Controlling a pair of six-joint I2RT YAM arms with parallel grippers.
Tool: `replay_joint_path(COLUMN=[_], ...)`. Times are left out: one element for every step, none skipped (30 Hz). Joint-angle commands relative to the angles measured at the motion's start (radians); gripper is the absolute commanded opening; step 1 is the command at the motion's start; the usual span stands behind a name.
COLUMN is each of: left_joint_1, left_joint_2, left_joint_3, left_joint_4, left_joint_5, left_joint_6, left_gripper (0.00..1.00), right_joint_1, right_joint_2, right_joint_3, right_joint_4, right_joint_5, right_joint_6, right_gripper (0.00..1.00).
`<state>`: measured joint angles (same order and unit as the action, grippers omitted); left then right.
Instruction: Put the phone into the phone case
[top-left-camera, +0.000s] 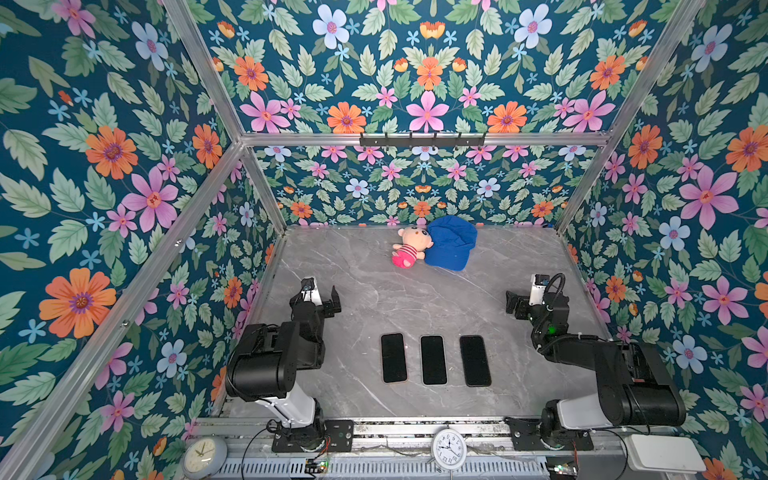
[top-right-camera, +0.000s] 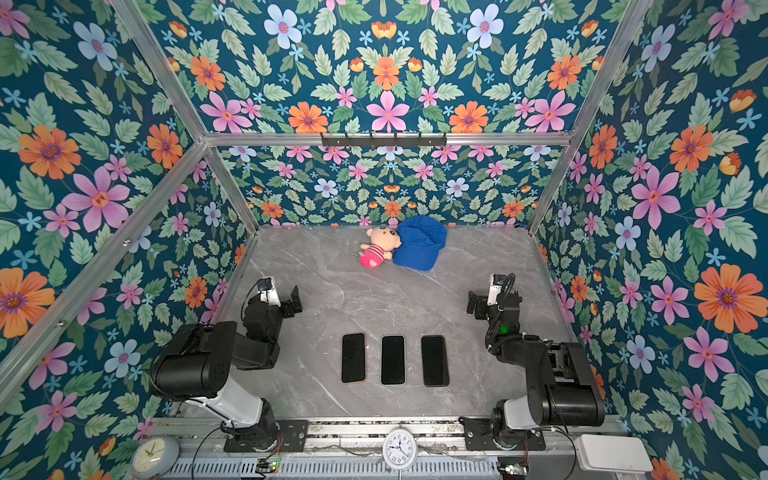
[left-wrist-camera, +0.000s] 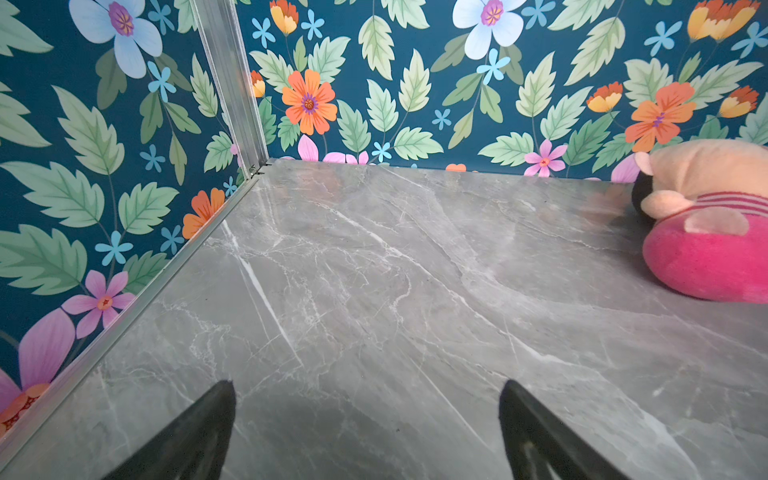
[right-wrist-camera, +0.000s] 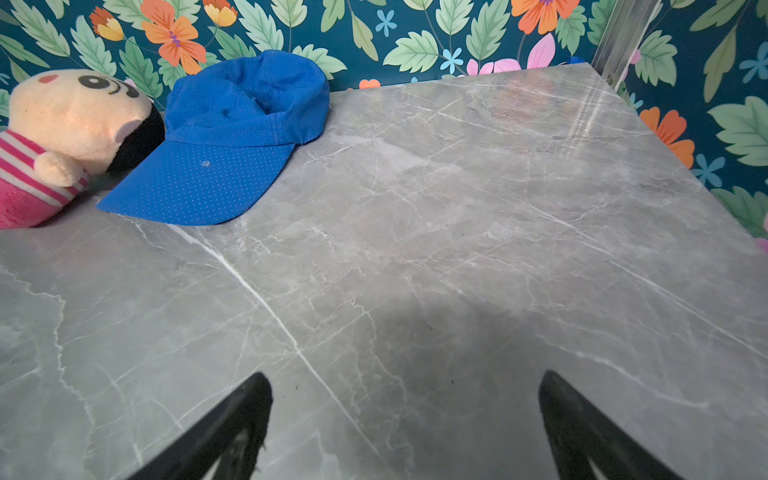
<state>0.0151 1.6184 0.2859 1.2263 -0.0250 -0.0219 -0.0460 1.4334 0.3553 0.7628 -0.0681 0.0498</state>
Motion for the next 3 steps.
replay_joint_path(left_joint_1=[0.000, 0.000, 0.000], left_joint_2=[-0.003, -0.003, -0.003], left_joint_3=[0.001, 0.001, 0.000], left_joint_4=[0.022, 0.023, 0.024], left_joint_5=[-0.003, -0.002, -0.002], left_joint_6=[0.004, 0.004, 0.003], left_gripper=[1.00, 1.00, 1.00], right_joint_1=[-0.004, -0.006, -0.007], right_joint_2=[-0.001, -0.002, -0.003], right_joint_3=[0.003, -0.005, -0.009], right_joint_4=[0.028, 0.038, 0.048], right_joint_5=[-0.012, -0.014, -0.015], right_joint_6=[-0.004, 0.000, 0.001], right_gripper=[0.99, 0.99, 0.99])
